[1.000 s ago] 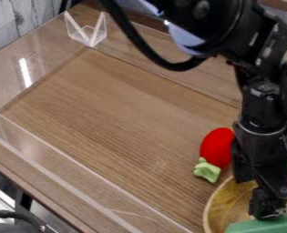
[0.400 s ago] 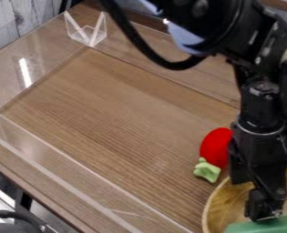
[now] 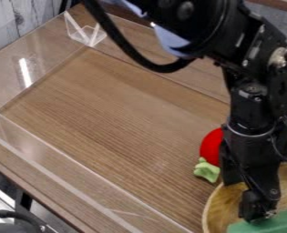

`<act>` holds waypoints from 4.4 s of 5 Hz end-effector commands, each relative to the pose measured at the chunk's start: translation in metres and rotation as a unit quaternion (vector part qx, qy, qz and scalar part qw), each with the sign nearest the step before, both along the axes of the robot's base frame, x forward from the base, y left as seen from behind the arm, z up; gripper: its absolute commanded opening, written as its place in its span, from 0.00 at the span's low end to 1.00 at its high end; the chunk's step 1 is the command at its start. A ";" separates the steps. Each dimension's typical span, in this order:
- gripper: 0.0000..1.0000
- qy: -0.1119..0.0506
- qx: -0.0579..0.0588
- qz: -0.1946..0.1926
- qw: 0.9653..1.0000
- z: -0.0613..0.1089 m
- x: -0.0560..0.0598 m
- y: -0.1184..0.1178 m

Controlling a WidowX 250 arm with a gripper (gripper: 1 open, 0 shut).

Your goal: Put the green object in the brown bowl

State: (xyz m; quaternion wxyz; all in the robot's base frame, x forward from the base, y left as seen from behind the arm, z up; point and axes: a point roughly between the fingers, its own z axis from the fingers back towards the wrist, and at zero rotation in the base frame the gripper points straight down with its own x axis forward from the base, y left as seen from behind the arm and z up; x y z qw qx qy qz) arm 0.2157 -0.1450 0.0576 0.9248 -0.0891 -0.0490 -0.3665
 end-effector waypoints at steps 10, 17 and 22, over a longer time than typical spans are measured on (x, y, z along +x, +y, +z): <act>1.00 -0.014 -0.008 -0.006 1.000 -0.008 0.018 0.010; 1.00 -0.115 -0.023 0.035 0.993 0.042 0.045 0.034; 1.00 -0.104 -0.042 0.066 0.991 0.031 0.060 0.014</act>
